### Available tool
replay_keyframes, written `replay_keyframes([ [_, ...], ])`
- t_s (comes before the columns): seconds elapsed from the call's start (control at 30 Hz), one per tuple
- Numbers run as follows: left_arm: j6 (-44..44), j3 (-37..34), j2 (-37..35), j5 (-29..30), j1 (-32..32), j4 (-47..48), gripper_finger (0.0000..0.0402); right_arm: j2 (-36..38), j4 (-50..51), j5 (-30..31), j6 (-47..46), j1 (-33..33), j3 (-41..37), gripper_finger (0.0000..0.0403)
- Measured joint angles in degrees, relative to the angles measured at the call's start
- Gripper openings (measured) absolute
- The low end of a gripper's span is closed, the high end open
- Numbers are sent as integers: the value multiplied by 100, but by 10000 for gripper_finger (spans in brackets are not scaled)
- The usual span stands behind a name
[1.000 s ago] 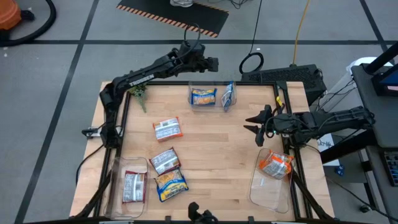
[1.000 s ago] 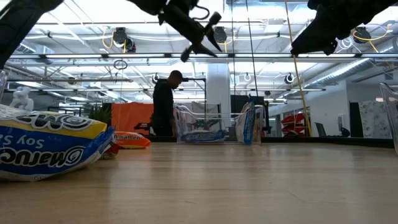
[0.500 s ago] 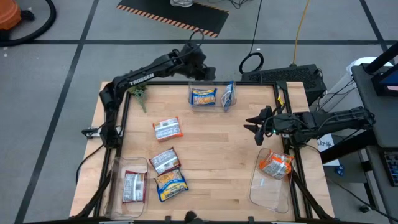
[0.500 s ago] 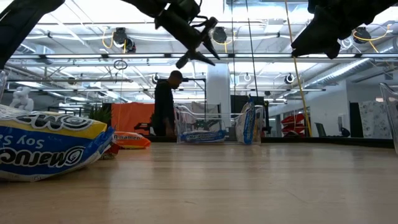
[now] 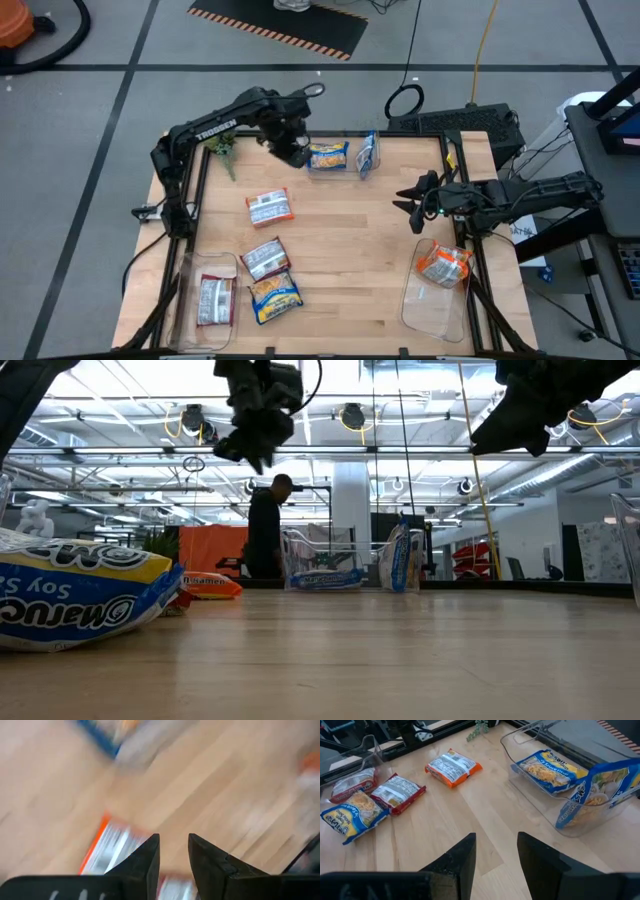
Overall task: Sort Maruchan noodles
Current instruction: Put the orange noodle pack into the bottom right transparent bin
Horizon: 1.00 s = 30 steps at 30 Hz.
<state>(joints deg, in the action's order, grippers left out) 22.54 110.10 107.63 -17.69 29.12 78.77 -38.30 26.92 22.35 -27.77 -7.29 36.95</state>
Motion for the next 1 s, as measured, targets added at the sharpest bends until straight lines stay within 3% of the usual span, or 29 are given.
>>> replay_keyframes([
  [0.3, -165, -939, -3, -180, 8, 547, 106, 0, -3, 2, -160, 0, 0, 139],
  [0.47, 17, -1734, 7, -273, -89, 697, 107, 0, -150, -9, -1299, 0, 0, 139],
  [0.57, 92, -2261, 0, -1037, -105, 784, 107, 0, -388, -9, -1974, 0, 0, 139],
  [0.63, 40, -2588, -73, -1079, -109, 617, 107, 0, -543, -6, -2195, -2, 0, 139],
  [1.0, 959, -4859, -1892, -678, 390, -1074, 107, -44, -975, 17, -2573, -2, 0, 139],
])
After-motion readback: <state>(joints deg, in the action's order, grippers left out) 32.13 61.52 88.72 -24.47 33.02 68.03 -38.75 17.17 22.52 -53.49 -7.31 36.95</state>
